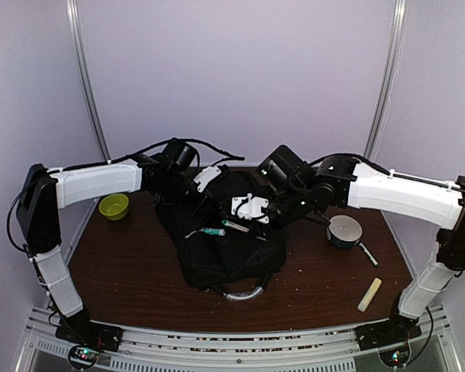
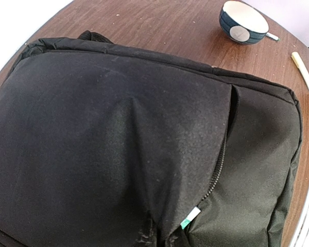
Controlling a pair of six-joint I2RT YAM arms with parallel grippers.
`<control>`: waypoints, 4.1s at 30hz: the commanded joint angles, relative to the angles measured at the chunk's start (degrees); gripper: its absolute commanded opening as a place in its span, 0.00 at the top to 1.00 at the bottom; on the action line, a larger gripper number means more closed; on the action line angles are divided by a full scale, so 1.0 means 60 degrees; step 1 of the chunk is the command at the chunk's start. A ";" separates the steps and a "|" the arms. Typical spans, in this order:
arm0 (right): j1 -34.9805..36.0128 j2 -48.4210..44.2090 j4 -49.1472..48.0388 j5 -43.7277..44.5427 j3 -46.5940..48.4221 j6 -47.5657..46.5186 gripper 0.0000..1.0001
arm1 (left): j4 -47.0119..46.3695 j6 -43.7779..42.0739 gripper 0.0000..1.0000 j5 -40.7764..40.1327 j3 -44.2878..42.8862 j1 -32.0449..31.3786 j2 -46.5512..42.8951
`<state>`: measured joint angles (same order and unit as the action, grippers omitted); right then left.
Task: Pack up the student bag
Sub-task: Pick up the pen from the second largest pocket of the bag.
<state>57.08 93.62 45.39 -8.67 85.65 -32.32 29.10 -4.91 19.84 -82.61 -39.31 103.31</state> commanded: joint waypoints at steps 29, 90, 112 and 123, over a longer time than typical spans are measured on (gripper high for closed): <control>0.0546 0.3537 -0.3187 0.0285 0.1306 -0.1668 0.94 | -0.0284 -0.0061 1.00 0.0792 -0.0624 0.0018 -0.0387; 0.0157 0.5674 -0.5705 0.6914 0.1304 -0.4171 0.61 | -0.0386 0.0232 1.00 0.1690 -0.0661 0.0017 -0.0486; 0.0280 0.1800 -0.4072 0.2159 -0.1336 -0.2844 0.51 | -0.0383 0.0261 1.00 0.1599 -0.0632 0.0017 -0.0317; 0.0277 0.0003 -0.0665 -0.1095 -0.0918 -0.2119 0.61 | -0.0383 0.0234 1.00 0.0877 -0.0529 0.0017 -0.0343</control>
<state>59.00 98.24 31.38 -7.84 79.94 -48.31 31.27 -4.10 25.30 -84.05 -40.10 103.28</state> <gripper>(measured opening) 0.398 0.042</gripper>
